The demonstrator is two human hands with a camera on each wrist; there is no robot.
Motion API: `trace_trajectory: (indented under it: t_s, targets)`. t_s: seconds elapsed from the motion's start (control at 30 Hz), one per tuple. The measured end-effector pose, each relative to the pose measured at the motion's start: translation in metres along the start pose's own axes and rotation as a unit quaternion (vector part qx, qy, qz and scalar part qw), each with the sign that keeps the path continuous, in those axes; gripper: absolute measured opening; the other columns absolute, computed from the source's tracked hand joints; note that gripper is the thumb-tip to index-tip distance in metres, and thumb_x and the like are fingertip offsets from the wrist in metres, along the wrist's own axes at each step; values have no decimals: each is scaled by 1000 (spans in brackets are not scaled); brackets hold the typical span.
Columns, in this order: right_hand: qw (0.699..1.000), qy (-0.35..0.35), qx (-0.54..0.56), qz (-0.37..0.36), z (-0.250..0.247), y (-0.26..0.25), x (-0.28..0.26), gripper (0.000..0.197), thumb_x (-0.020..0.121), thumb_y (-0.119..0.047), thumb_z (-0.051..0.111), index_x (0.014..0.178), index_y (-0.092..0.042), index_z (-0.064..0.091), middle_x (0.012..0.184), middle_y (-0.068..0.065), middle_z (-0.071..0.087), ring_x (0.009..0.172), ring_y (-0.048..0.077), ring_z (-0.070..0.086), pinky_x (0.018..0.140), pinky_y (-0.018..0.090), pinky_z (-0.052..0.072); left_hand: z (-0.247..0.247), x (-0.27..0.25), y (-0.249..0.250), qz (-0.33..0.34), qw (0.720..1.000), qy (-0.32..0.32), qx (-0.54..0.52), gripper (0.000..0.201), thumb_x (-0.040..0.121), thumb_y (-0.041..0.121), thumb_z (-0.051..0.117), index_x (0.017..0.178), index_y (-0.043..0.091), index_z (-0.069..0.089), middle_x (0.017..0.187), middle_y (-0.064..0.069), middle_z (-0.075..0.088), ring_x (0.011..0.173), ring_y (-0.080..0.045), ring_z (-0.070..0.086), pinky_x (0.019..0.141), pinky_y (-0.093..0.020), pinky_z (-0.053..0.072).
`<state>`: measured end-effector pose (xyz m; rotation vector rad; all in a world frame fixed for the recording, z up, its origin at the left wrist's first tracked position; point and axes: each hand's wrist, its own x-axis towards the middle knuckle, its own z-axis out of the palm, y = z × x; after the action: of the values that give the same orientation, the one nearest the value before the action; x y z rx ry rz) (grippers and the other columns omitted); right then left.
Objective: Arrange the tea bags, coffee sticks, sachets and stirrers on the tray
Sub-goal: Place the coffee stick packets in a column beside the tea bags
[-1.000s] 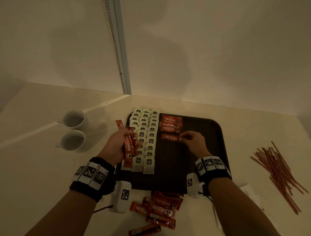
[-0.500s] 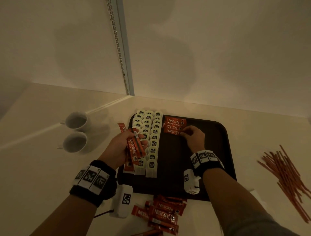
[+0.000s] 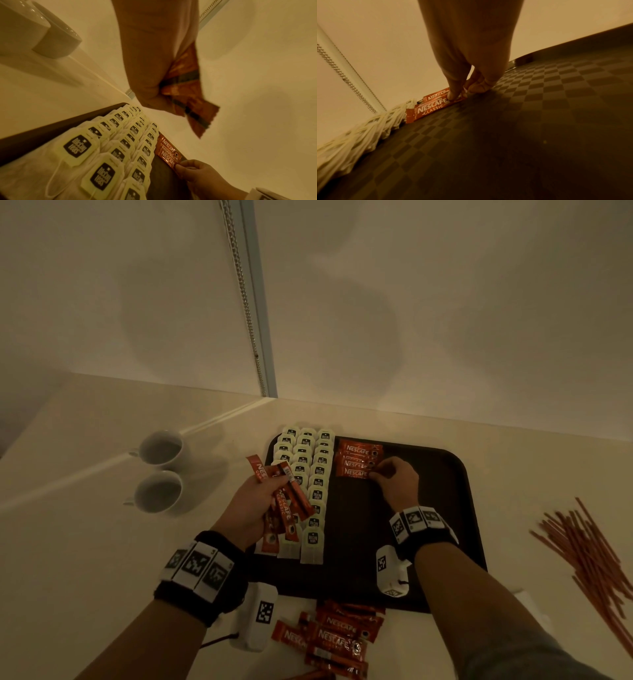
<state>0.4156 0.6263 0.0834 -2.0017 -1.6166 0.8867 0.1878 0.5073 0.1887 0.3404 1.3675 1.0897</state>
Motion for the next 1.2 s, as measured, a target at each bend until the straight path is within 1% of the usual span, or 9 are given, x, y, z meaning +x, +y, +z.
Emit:
trace_trajectory:
  t_s: [0.2, 0.27, 0.33, 0.4, 0.6, 0.73, 0.83, 0.93, 1.2]
  targets:
    - [996, 13, 70, -53, -18, -27, -16, 17, 83, -25, 68, 94, -18, 58, 104, 1, 59, 96, 15, 58, 85, 30, 51, 9, 4, 0, 52, 998, 13, -17, 13, 94, 8, 53, 107, 7, 57, 82, -7, 63, 52, -12, 61, 54, -31, 58]
    - [986, -79, 137, -60, -30, -56, -37, 15, 91, -33, 57, 93, -18, 57, 97, 0, 61, 93, 18, 61, 80, 30, 52, 13, 6, 2, 67, 998, 12, -9, 17, 94, 9, 55, 111, 6, 55, 78, -7, 59, 47, -10, 57, 53, -30, 57]
    - [939, -239, 249, -10, -39, -82, -60, 32, 96, -42, 42, 102, -14, 58, 90, 3, 64, 83, 20, 65, 69, 26, 52, 18, 6, 4, 96, 995, 4, 10, 14, 94, 9, 55, 108, 10, 55, 76, -5, 56, 48, -8, 54, 51, -28, 54]
    - [893, -303, 331, 37, -44, -97, -78, 38, 98, -43, 37, 108, -12, 57, 81, 5, 65, 69, 16, 64, 60, 23, 52, 22, 5, 5, 129, 991, -14, 27, 10, 94, 7, 55, 99, 15, 55, 76, -3, 55, 48, -8, 53, 48, -26, 49]
    - [914, -225, 334, -42, -58, -103, -92, 13, 91, -5, 54, 102, -1, 58, 94, 10, 62, 72, 8, 64, 64, 16, 52, 21, -2, 4, 169, 984, -37, 43, 19, 91, -2, 53, 92, 16, 58, 84, -7, 62, 48, -9, 51, 46, -22, 46]
    - [954, -110, 240, -140, -64, -104, -96, 13, 86, -5, 62, 99, -9, 62, 99, 7, 64, 83, 8, 63, 64, 10, 50, 21, -7, 4, 162, 984, -59, 54, 37, 85, -9, 58, 110, 17, 63, 73, -1, 63, 48, -8, 49, 47, -20, 45]
    - [954, -74, 229, -177, -68, -107, -98, 14, 85, -9, 64, 100, -12, 65, 96, 2, 67, 88, 9, 64, 69, 12, 51, 25, -10, 4, 161, 983, -56, 66, 21, 85, 3, 65, 102, 15, 67, 70, 0, 62, 47, -7, 49, 48, -18, 45]
    - [953, -64, 225, -191, -69, -109, -101, 14, 84, -13, 66, 98, -13, 66, 93, -1, 68, 87, 8, 64, 75, 16, 52, 27, -12, 5, 164, 984, -36, 65, 10, 86, 8, 66, 92, 15, 68, 69, 0, 62, 48, -6, 51, 48, -18, 46]
    - [934, -114, 299, -161, -71, -99, -106, 14, 85, -3, 62, 99, -5, 64, 89, 5, 65, 75, 5, 65, 67, 16, 53, 25, -12, 14, 221, 968, -14, 116, 8, 80, 10, 72, 85, 17, 71, 66, -3, 61, 47, -7, 51, 50, -18, 46]
